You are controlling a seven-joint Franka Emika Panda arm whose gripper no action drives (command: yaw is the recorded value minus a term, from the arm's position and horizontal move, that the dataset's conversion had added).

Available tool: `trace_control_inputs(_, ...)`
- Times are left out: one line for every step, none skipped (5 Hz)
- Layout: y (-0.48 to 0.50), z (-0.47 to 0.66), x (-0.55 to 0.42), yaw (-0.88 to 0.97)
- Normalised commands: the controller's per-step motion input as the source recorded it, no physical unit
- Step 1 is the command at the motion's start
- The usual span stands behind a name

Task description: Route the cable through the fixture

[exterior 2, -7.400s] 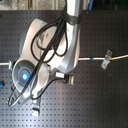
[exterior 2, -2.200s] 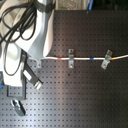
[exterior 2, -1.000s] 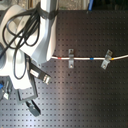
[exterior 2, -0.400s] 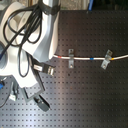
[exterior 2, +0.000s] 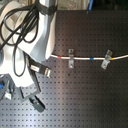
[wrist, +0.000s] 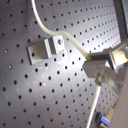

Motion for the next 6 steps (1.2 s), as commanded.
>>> trace_control_inputs(0.041, 0.45, -0.127, 0.21)
trace_control_inputs(0.003, 0.41, 0.005, 0.15)
trace_control_inputs(-0.04, 0.26, 0.017, 0.07)
trace_control_inputs(-0.169, 0.33, -0.03, 0.11)
trace_control_inputs(-0.212, 0.42, -0.076, 0.05)
trace_control_inputs(0.046, 0.1, -0.331, 0.03)
